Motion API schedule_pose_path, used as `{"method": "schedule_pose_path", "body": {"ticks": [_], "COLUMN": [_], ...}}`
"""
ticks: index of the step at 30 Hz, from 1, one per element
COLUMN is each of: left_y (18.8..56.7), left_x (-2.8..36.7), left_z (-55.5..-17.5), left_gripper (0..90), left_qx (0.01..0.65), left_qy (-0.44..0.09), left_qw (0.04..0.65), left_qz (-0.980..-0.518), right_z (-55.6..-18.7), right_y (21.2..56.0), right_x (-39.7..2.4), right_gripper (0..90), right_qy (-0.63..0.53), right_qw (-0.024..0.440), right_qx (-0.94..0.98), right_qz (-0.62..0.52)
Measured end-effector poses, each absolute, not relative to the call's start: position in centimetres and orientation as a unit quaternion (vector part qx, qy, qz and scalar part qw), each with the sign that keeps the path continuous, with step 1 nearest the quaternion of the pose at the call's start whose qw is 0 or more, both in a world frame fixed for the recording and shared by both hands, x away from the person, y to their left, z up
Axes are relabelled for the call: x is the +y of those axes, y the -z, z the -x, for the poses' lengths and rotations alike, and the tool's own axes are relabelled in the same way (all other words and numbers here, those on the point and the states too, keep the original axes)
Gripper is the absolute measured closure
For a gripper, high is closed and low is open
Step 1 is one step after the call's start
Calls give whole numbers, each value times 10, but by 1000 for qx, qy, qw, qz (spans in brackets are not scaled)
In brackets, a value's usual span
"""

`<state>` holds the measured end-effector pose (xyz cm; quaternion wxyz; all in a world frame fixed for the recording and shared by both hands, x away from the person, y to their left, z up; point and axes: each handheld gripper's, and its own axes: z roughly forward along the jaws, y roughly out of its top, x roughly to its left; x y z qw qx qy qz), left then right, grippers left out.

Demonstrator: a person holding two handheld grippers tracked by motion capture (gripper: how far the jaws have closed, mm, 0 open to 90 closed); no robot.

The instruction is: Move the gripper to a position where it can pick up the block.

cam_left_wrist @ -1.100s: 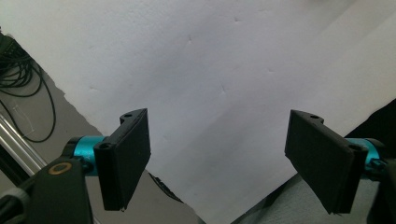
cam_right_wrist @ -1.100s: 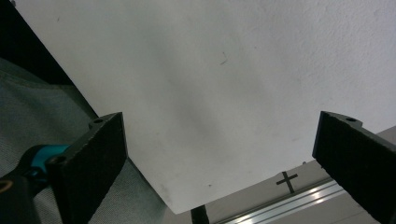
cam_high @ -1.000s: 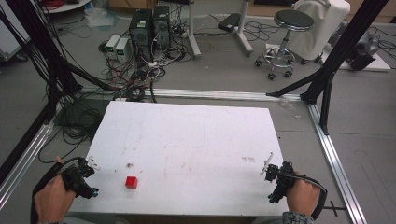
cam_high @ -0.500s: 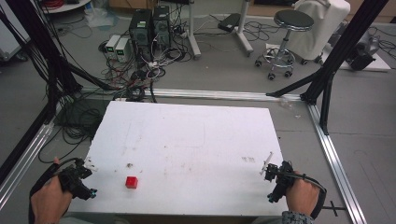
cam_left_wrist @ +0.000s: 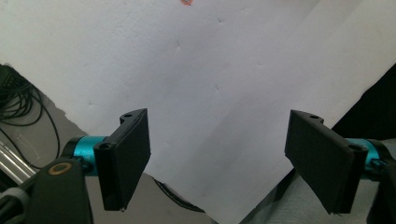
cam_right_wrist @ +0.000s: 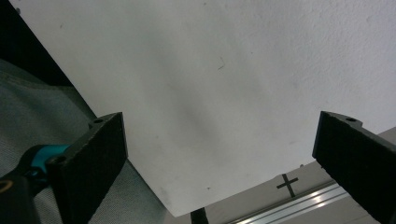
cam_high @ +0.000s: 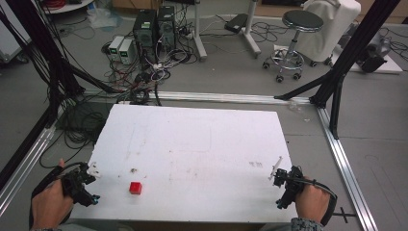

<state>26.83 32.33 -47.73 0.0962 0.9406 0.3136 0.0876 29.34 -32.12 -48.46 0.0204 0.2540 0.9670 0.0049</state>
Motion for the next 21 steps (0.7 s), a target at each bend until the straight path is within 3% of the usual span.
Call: {"method": "schedule_pose_path", "body": {"ticks": [21], "left_y": [478], "left_x": [297], "left_z": [-289], "left_gripper": [227], "left_qx": [169], "left_qy": [-74], "left_qw": [73], "left_qz": [-980], "right_z": [-292], "right_y": [484], "right_x": [-322], "right_gripper": [23], "right_qy": [-7], "right_qw": [18], "right_qx": [965], "right_qz": [-261]}}
